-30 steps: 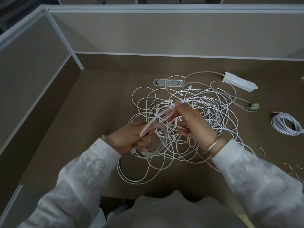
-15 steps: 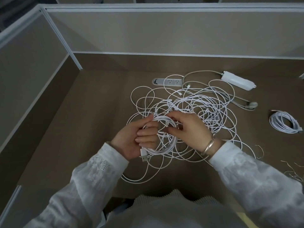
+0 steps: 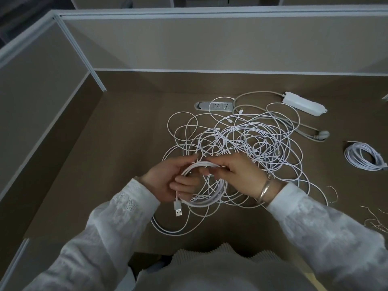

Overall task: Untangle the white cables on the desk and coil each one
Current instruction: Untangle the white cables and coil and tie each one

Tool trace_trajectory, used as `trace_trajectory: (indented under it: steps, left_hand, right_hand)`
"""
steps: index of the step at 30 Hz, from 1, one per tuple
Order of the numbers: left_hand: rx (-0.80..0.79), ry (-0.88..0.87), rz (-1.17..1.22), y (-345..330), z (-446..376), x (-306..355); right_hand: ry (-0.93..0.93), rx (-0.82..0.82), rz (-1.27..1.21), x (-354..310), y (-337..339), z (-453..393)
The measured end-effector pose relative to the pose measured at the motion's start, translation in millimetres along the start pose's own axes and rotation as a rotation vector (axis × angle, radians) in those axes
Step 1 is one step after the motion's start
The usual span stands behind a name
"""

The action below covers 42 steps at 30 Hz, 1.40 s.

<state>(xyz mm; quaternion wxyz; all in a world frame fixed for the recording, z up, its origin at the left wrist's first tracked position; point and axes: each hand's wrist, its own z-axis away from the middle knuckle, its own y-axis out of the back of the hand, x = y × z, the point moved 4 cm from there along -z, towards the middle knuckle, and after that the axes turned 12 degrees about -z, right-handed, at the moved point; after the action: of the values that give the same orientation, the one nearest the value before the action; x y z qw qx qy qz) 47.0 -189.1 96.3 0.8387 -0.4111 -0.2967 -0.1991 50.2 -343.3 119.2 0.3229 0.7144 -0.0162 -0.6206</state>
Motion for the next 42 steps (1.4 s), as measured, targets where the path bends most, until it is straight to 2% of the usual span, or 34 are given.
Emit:
trace_trajectory:
  steps: [4,8,12,17,21,25,31,35,38,42]
  left_hand:
    - [-0.037,-0.076,0.031,-1,0,4]
    - [0.011,-0.222,0.145,22,13,16]
    - [0.196,-0.404,0.244,72,46,29]
    - [0.534,-0.507,0.331,102,72,34]
    - [0.524,-0.547,0.235,93,63,37]
    - [0.515,-0.496,0.137,76,44,38]
    - [0.659,-0.340,-0.063,44,23,33]
    - [0.827,-0.371,-0.308,25,19,30]
    - [0.778,-0.354,-0.385,1,19,30]
    - [0.474,-0.281,-0.162,-16,11,25]
  right_hand:
    - [0.039,0.058,-0.004,-3,1,-1]
    - [-0.090,0.159,-0.197,19,11,3]
    - [-0.134,0.225,-0.126,56,24,20]
    - [-0.107,0.241,0.091,71,27,34]
    - [0.019,0.109,0.283,53,6,35]
    - [0.092,-0.025,0.418,8,-18,30]
    - [0.193,-0.008,0.296,-52,-28,10]
    - [0.198,0.111,0.196,-61,-17,-4]
    - [0.174,0.148,0.051,-60,-10,-11]
    - [0.124,0.184,-0.016,-53,-1,-17]
